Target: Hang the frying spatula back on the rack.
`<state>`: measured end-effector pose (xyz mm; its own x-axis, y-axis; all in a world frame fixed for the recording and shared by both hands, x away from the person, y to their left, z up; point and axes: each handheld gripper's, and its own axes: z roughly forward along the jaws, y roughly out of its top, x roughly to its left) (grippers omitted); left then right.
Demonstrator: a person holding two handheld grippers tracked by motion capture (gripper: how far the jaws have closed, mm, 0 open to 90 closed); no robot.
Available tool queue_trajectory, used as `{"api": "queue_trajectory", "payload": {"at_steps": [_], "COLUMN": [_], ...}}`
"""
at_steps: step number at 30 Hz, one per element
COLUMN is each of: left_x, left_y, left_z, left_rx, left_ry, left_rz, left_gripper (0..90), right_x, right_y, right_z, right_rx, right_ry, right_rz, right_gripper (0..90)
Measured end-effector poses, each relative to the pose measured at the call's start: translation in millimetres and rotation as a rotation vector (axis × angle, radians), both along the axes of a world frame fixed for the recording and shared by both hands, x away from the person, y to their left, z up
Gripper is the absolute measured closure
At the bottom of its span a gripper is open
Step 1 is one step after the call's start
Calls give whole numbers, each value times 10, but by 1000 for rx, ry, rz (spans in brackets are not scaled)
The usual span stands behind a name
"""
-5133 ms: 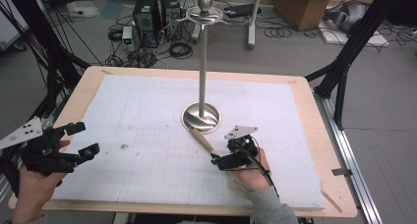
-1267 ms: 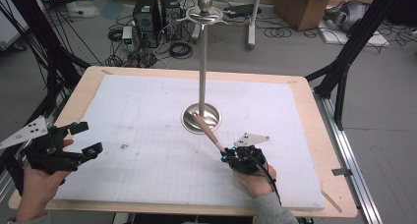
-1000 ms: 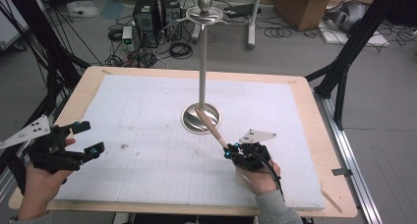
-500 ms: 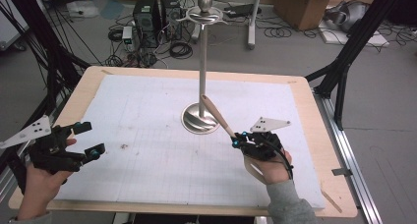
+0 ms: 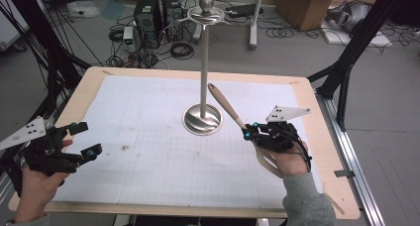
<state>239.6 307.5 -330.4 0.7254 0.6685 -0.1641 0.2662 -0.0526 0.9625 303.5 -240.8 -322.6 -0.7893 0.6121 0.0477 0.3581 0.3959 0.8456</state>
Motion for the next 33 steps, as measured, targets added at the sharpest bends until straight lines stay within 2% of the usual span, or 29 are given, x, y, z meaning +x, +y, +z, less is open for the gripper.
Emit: {"api": "queue_trajectory", "payload": {"at_steps": [4, 6, 10, 16, 24, 28, 33], "left_x": [22, 25, 30, 29, 31, 38, 43], "left_y": [-47, -55, -62, -57, -57, -59, -62], "left_z": [-21, -27, -33, -35, -35, -45, -53], "left_rx": [12, 9, 8, 4, 0, 0, -1], "left_ry": [8, 13, 14, 15, 17, 19, 22], "left_rz": [-13, -16, -19, -19, -20, -19, -21], "left_gripper": [17, 18, 18, 17, 17, 18, 17], "right_x": [14, 24, 34, 40, 73, 85, 102], "right_y": [-45, -60, -90, -143, -174, -197, -212], "right_z": [60, 95, 182, 304, 460, 518, 565], "right_rx": [4, -7, -9, 14, 8, 14, 27], "right_ry": [2, -15, -8, -23, -36, -58, -63], "right_rz": [14, 31, 33, 36, 48, 53, 53], "right_gripper": [780, 780, 780, 781, 781, 780, 780]}}
